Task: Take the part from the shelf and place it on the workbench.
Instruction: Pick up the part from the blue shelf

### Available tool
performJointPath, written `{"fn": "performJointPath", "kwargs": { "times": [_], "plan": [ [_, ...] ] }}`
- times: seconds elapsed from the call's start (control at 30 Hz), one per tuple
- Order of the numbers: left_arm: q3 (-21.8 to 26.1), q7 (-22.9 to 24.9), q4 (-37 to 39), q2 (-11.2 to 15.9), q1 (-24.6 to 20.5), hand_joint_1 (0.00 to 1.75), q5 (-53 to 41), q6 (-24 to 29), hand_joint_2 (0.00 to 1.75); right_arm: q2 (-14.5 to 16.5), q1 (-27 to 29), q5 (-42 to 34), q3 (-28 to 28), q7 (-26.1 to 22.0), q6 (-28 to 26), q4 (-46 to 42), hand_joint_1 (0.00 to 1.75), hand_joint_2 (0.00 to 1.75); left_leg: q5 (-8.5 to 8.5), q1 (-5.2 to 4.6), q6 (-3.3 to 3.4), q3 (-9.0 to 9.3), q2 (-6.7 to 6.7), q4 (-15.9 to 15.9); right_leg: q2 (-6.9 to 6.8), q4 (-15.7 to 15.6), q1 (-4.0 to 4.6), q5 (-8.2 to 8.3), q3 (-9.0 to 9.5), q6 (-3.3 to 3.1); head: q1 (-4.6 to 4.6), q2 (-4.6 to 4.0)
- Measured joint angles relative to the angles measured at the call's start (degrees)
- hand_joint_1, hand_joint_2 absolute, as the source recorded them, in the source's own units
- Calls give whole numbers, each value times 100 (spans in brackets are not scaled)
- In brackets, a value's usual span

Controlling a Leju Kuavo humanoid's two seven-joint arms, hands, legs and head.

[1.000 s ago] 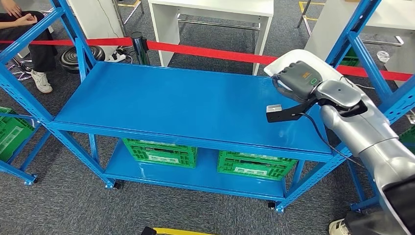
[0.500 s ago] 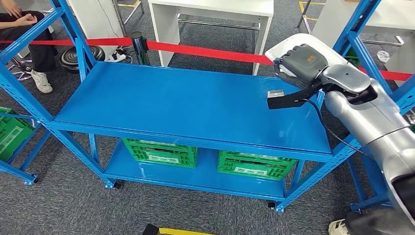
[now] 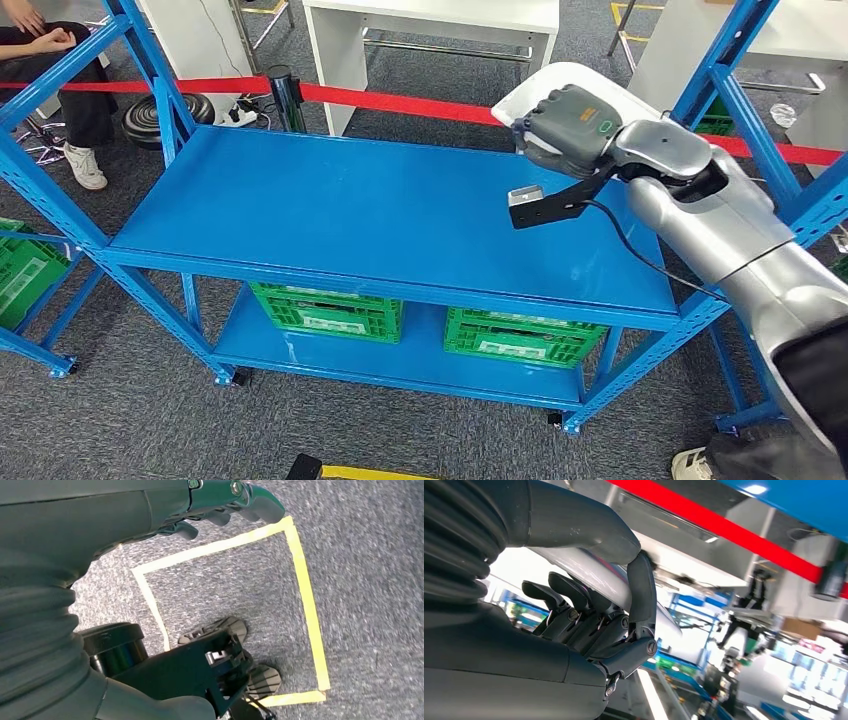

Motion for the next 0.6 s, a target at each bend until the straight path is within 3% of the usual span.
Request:
{"fn": "performJointPath", "kwargs": {
  "times": [0.37,0.6],
  "plan": [
    [149,263,0,-1,-85,0,119,69,175,729,-78,39,352,79,-173,325,175,175,7,-6,4,-7,-4,2,-3,-19,-6,21,2,16,0,0],
    [168,309,0,8,-126,0,123,4,175,840,-106,38,409,77,-201,408,175,175,14,-10,16,-15,-4,4,-3,-34,-9,34,2,35,0,0]
  ]
}}
